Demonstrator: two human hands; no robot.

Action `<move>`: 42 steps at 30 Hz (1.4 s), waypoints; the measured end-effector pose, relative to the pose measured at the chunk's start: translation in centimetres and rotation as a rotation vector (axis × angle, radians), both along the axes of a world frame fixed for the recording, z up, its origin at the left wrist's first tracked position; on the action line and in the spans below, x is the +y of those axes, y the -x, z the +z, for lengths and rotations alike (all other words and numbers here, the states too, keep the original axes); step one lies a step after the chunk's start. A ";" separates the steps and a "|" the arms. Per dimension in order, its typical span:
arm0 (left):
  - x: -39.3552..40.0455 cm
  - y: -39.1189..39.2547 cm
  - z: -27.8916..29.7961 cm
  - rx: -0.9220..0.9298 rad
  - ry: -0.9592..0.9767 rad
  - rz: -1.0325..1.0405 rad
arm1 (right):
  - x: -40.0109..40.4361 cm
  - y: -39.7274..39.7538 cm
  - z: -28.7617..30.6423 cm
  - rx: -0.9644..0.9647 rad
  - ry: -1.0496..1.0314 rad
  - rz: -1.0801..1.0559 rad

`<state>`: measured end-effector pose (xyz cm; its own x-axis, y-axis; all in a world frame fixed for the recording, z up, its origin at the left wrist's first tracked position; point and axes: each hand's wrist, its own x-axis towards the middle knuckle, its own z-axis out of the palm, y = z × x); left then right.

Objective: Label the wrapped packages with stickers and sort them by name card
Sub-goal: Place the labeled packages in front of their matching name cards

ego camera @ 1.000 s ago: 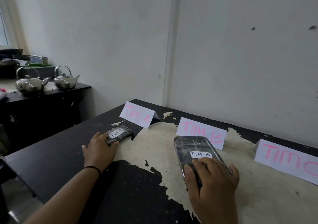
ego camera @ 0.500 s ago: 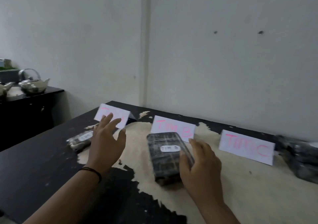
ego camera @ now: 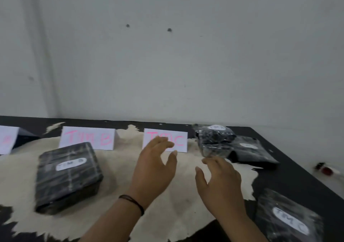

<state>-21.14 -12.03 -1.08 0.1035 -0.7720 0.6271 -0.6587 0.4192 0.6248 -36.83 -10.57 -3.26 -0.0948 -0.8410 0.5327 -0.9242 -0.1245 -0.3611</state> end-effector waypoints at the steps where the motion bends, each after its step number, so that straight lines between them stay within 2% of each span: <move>1: -0.5 1.5 -0.5 0.010 -0.033 -0.028 | -0.1 1.2 -0.1 0.002 -0.025 -0.024; 5: -2.2 5.1 -2.4 0.167 -0.206 -0.075 | -0.4 4.6 -0.3 0.013 -0.138 -0.062; 9: -3.3 5.9 -4.7 0.115 -0.292 -0.051 | -1.2 6.3 -0.4 0.024 -0.219 -0.078; 12: -3.7 5.6 -5.6 0.081 -0.296 -0.070 | -2.4 6.8 -0.1 0.043 -0.258 -0.085; 25: -4.7 4.9 -6.1 0.285 -0.358 -0.093 | -11.4 8.2 2.9 -0.016 -0.190 -0.046; 32: -4.9 5.0 -6.3 0.296 -0.363 -0.090 | -13.9 8.8 2.7 0.096 -0.222 -0.076; 39: -5.0 5.1 -6.5 0.303 -0.379 -0.091 | -14.7 9.0 2.9 0.207 -0.316 0.026; 42: -5.0 5.1 -6.4 0.310 -0.387 -0.086 | -14.9 9.0 3.0 0.293 -0.272 -0.005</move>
<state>-26.26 -16.98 -7.46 0.1656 -0.9557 0.2434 -0.3911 0.1629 0.9058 -45.79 -25.51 -0.26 0.0233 -0.9549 0.2961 -0.9933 -0.0556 -0.1012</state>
